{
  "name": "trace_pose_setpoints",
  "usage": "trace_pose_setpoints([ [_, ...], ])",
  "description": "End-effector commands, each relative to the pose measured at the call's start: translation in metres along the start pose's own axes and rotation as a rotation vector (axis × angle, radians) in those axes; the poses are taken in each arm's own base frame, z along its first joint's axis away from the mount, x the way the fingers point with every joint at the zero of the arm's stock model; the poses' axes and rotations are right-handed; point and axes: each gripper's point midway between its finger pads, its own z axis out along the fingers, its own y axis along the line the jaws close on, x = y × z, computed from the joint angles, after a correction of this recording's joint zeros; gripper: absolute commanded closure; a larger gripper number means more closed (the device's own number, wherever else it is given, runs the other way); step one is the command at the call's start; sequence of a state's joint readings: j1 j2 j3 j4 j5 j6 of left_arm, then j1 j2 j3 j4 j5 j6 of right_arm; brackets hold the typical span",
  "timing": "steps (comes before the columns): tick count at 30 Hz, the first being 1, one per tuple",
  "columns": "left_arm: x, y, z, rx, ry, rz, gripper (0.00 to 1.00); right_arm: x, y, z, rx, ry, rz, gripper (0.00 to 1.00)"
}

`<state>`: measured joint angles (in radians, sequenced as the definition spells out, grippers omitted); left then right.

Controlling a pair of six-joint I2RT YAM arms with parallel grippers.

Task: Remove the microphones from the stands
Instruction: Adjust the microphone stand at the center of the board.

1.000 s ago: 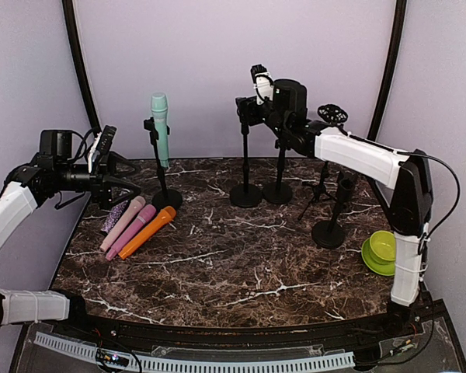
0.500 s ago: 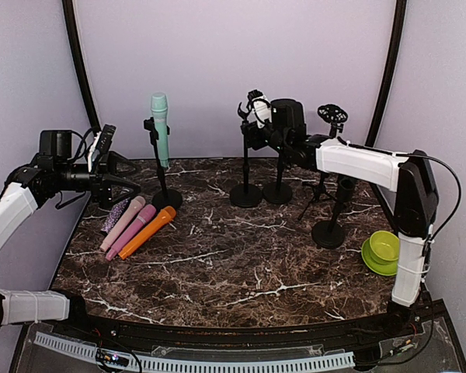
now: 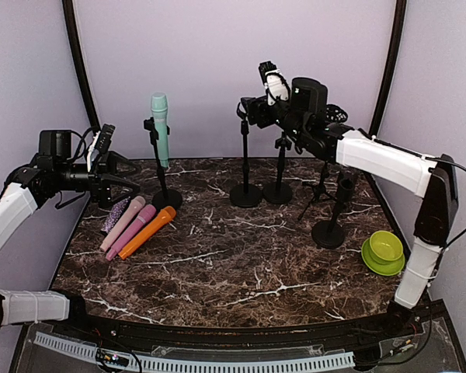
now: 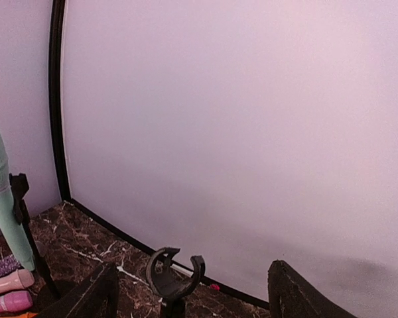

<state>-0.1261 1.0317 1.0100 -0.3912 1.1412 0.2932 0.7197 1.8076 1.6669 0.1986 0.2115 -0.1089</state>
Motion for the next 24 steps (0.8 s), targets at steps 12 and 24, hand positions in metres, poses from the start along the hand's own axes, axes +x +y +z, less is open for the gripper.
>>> trace_pose_setpoints([
  [12, -0.002, -0.008, -0.004, 0.016, -0.016, 0.015, 0.07, 0.011, -0.017, 0.035, 0.114, 0.115, -0.029, 0.25],
  [24, -0.002, -0.007, -0.003, 0.02, -0.02, 0.009, 0.08, -0.008, -0.01, 0.015, 0.048, 0.053, 0.026, 0.28],
])
